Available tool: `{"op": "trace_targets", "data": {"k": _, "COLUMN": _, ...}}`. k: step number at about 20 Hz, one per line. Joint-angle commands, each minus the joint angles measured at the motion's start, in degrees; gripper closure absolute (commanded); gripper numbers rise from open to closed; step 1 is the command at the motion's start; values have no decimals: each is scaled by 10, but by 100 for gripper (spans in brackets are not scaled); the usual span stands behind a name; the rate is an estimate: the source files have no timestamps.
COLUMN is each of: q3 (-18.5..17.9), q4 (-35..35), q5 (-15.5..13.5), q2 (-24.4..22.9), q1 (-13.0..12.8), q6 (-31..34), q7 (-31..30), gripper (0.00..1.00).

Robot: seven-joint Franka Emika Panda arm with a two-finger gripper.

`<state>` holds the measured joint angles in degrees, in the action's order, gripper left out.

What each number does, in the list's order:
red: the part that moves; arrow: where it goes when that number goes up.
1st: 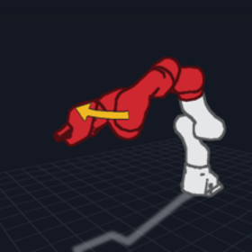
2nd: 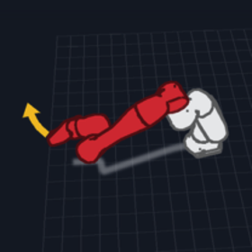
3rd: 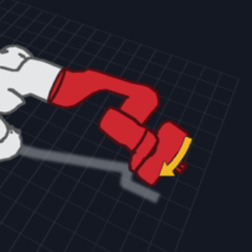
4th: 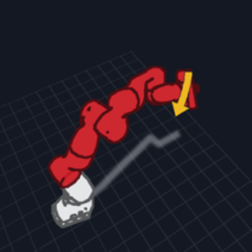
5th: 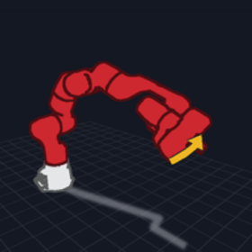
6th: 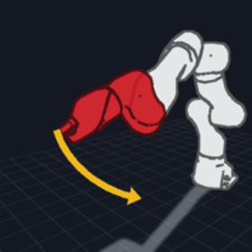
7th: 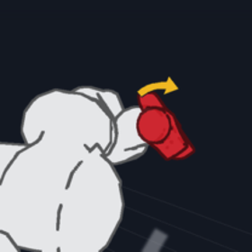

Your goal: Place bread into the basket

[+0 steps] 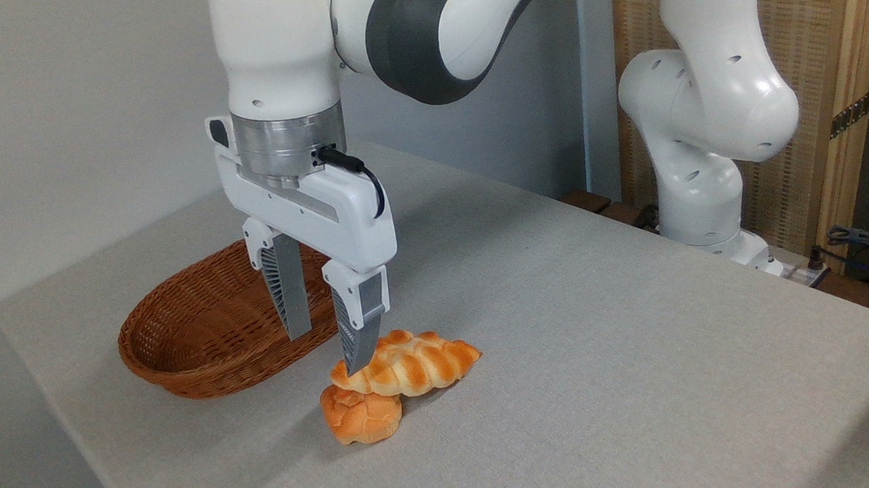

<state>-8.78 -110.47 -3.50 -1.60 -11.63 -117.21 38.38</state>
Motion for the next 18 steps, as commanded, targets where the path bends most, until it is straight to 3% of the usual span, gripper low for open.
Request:
{"op": "trace_targets", "data": {"k": 1, "q3": -2, "q4": 6, "q5": -12, "q2": -9, "q1": -4, "q6": 29, "q7": 6, "gripper": 0}}
{"op": "trace_targets", "data": {"k": 18, "q3": -1, "q4": 6, "q5": -12, "q2": -10, "q1": -4, "q6": 30, "q7": 4, "gripper": 0}}
